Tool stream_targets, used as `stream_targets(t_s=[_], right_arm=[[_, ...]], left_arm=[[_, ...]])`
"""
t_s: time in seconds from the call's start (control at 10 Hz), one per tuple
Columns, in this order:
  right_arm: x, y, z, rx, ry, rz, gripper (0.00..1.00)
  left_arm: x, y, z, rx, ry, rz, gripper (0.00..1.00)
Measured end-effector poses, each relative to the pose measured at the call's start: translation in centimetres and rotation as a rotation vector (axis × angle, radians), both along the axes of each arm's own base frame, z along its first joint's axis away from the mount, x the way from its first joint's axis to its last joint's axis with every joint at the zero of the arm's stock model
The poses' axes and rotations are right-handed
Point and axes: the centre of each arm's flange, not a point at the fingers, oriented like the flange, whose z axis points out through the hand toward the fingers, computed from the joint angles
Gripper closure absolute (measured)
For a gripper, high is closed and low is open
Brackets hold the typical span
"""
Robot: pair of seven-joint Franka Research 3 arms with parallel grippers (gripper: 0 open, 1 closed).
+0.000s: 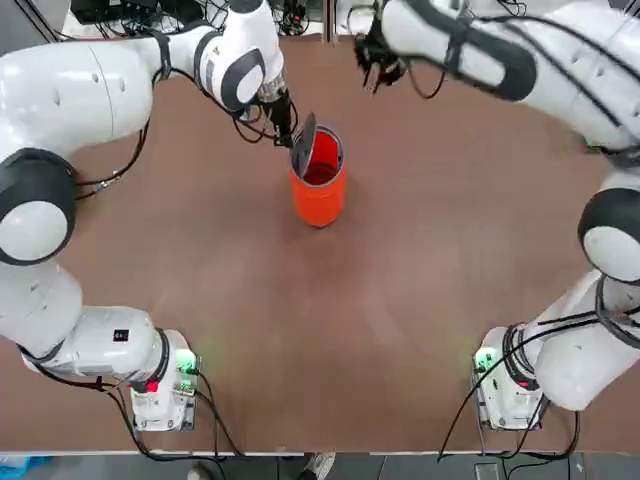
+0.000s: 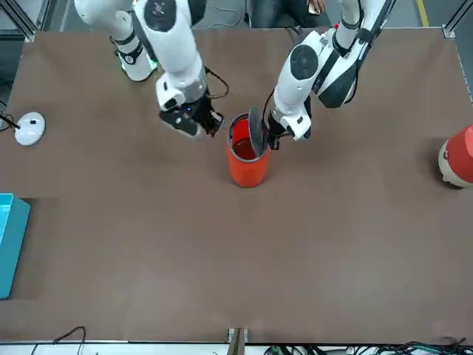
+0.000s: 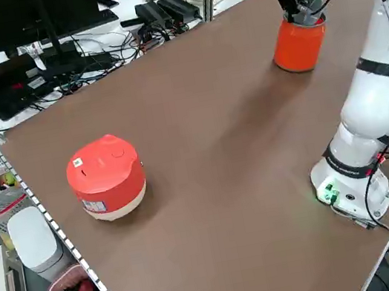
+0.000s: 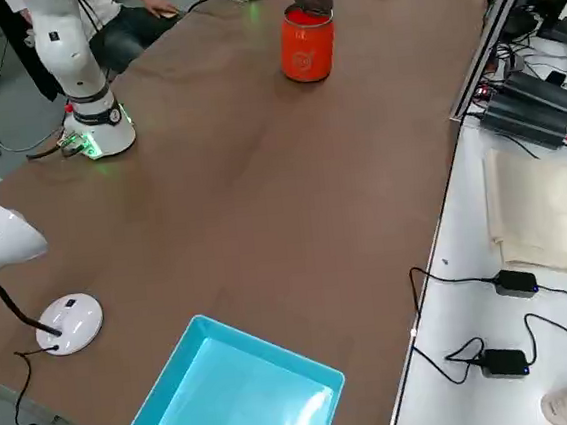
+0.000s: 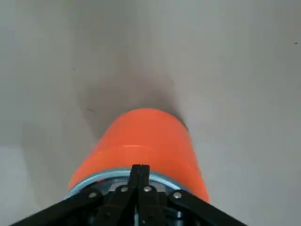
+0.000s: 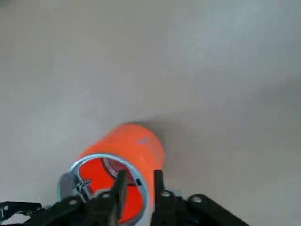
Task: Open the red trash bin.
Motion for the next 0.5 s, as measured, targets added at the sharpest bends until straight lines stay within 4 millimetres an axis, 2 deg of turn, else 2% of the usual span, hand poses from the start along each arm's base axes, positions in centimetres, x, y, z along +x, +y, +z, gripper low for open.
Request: stream_targets(t_s=[0.2,0.4,0.5], right_arm=[[2.2,-5.6,3.5,-0.071,-0.017,0.031,0.32],[3.7,-13.4,5.9,-0.158,-0.002,0.169,0.02],[4.6,-18.7,7.3,-0.184,-0.007,0.219,0.0]], left_arm=[[2.0,1.3,3.5,0.03,0.017,-0.084,0.86],[5.7,4.8,8.3,0.045,-0.034,-0.161,0.58],[7.1,6.2,10.5,0.064,-0.07,-0.204,0.44]])
